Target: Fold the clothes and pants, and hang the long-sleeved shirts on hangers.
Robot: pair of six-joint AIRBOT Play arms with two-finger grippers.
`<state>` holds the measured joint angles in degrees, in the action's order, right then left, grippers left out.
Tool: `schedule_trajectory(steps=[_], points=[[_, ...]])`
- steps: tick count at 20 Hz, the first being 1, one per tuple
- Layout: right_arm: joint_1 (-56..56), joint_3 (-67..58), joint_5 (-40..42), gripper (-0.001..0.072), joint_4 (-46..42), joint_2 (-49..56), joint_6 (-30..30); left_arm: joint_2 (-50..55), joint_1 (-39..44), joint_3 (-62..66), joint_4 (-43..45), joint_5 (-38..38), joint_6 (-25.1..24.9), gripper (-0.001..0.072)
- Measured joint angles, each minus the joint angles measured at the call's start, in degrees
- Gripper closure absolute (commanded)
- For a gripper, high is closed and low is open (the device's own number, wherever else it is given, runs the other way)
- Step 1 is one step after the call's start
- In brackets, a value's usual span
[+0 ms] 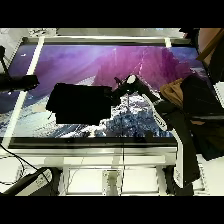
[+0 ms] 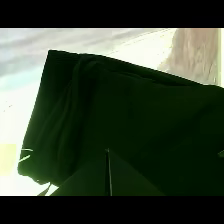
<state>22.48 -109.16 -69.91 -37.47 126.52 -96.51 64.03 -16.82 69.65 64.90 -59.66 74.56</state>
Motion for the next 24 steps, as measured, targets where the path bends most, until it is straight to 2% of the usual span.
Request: schedule_trajectory(steps=[2,3,4,5,9,15,19,24], points=[[0.42,0.0,0.61,0.0141,0.68,0.13,0.09,0.0,0.0,0.0,0.0,-0.11,0.0,0.069],[0.63,0.0,1.14,0.024,1.4,0.22,0.52,0.0,0.0,0.0,0.0,-0.15,0.02,0.069],[0.9,0.02,1.92,0.0442,2.64,0.26,1.44,0.0,0.0,0.0,0.0,-0.17,0.0,0.069],[1.2,0.02,2.56,0.0705,4.74,0.26,2.75,0.0,0.0,0.0,0.0,-0.2,0.0,0.069],[2.01,-2.14,6.25,0.0709,10.56,0.26,6.1,-0.04,0.0,0.0,0.0,-0.46,0.0,0.069],[-5.44,-8.59,9.44,0.0709,10.21,-3.06,7.37,-1.22,0.0,0.0,0.0,-3.19,0.0,0.069],[-16.46,-9.53,8.76,0.071,5.03,-9.84,7.34,-2.45,0.0,0.0,-0.31,-3.89,0.02,0.069],[-33.68,-9.73,0.42,0.0709,-7.76,-19.98,5.09,-2.91,0.0,0.0,-3.08,-4.2,0.02,0.0689]])
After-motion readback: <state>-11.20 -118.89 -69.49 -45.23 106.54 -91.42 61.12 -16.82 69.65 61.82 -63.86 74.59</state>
